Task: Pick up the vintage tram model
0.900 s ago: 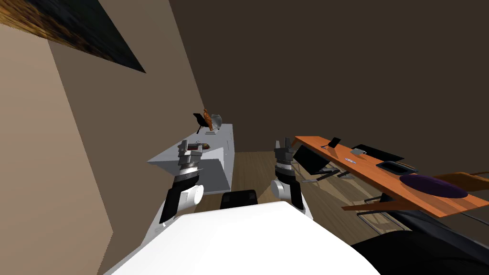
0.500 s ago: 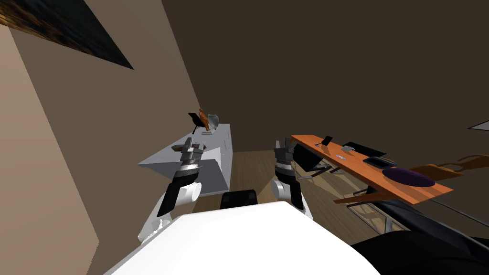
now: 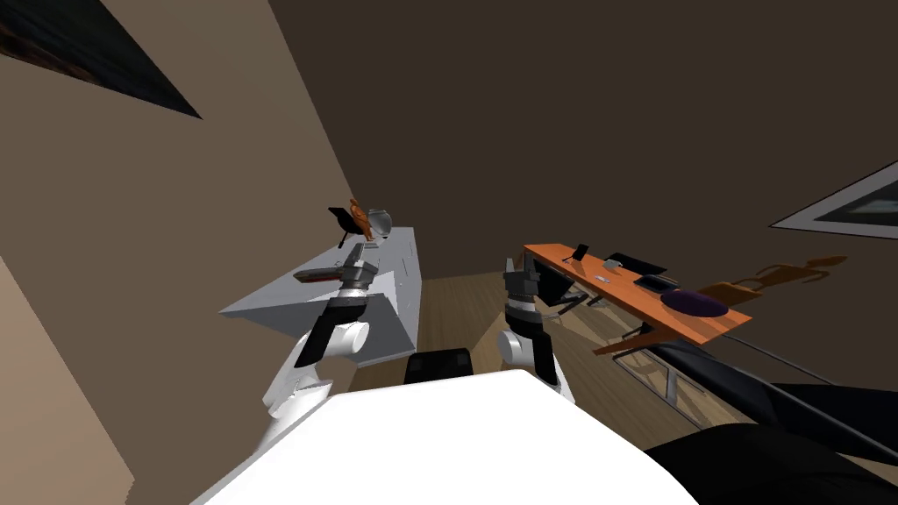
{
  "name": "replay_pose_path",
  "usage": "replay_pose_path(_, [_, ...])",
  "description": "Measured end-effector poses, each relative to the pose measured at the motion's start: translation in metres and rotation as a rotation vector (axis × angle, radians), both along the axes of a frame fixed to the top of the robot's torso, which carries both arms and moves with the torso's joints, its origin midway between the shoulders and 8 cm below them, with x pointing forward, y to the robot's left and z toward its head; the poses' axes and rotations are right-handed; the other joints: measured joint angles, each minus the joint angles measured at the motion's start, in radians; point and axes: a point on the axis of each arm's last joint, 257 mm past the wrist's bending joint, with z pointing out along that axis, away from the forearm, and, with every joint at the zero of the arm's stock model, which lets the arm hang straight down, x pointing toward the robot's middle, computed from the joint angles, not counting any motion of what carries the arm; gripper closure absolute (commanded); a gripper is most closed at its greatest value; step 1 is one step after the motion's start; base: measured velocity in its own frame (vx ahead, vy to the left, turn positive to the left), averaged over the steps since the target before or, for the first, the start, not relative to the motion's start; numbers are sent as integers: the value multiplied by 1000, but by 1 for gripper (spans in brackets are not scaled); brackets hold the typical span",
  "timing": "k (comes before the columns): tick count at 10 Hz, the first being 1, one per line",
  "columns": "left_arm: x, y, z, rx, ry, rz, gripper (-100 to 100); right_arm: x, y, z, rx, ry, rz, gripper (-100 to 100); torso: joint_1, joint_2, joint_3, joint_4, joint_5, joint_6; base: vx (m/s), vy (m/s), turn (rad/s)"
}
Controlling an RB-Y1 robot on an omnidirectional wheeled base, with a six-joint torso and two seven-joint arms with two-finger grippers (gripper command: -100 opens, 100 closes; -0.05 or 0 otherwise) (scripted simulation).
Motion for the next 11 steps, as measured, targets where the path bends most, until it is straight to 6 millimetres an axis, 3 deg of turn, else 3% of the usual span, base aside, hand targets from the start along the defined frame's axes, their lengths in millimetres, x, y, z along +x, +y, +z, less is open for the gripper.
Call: replay_pose_path(11, [89, 7, 1, 81, 163, -7, -100, 0, 0, 0, 0, 0, 0, 0, 2, 3, 2, 0, 0, -1, -42, -27, -100])
